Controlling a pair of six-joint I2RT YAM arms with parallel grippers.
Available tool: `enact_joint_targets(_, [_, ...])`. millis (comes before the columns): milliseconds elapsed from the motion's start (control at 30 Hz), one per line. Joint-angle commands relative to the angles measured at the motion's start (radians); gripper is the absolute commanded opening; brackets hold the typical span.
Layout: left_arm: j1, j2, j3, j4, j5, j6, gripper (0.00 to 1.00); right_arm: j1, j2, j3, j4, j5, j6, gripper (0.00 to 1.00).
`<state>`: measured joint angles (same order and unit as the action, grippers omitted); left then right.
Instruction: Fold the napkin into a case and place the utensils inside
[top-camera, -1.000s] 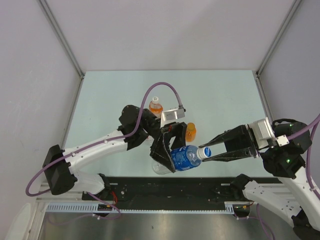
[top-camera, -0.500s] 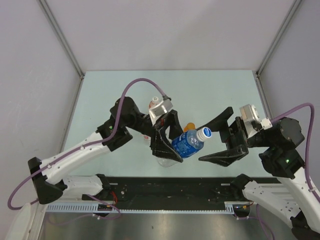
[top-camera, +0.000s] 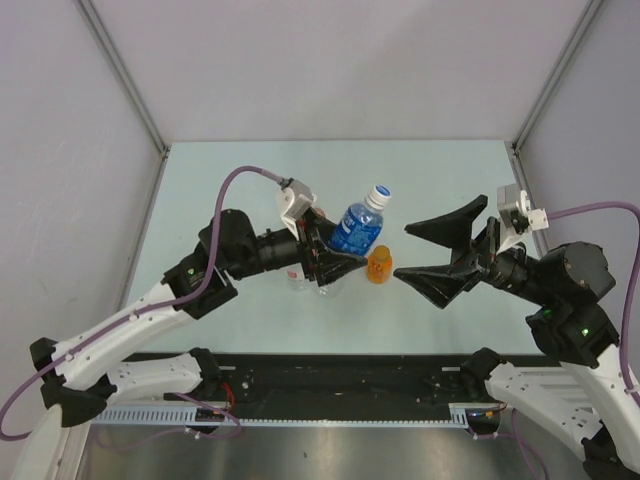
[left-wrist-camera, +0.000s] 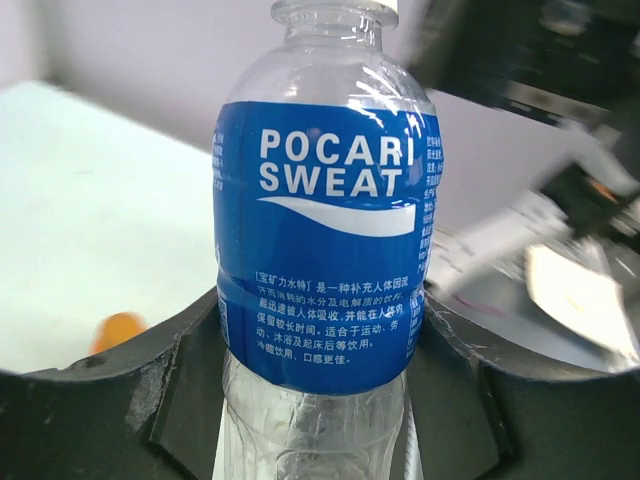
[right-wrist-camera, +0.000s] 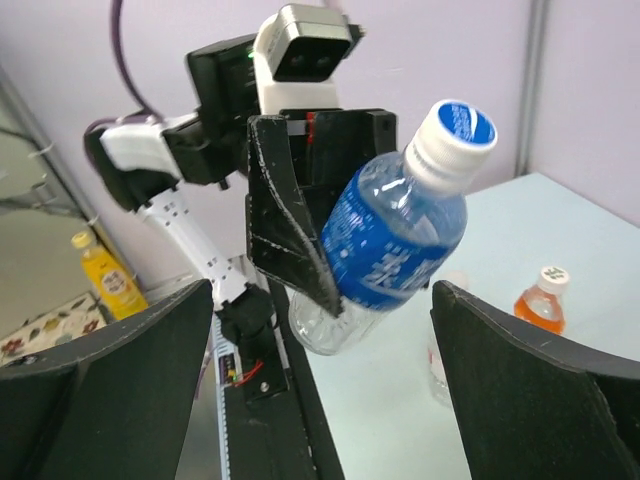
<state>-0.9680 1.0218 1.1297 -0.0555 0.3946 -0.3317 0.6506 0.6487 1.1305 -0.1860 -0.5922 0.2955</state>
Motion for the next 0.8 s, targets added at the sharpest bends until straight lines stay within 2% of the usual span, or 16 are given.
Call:
enact_joint_targets(0, [-0.008,-0.043,-0.024,-0.023,-0.387,0.040,0.00,0.001,0.000,0.034,-0.027,0.155,0.043,0.93])
enact_joint_targets(33, [-0.023,-0.043,-0.027,-0.029,-0.475,0.045,0.00,0.001,0.000,0.034,-0.026,0.204,0.059,0.93])
enact_joint_targets(133, [-0.081,-0.034,-0.033,-0.047,-0.592,0.091,0.00,0.003,0.011,0.032,-0.010,0.343,0.134,0.90])
enact_joint_targets(267, [-0.178,-0.011,-0.050,-0.027,-0.765,0.181,0.00,0.001,0.028,0.029,0.020,0.445,0.249,0.89])
enact_joint_targets(500, [-0.304,0.041,-0.053,-0.001,-0.905,0.295,0.00,0.003,0.072,0.029,0.045,0.515,0.350,0.88])
enact_joint_targets(767, [-0.354,0.075,-0.065,0.048,-0.997,0.326,0.00,0.023,0.118,0.029,0.025,0.528,0.407,0.86])
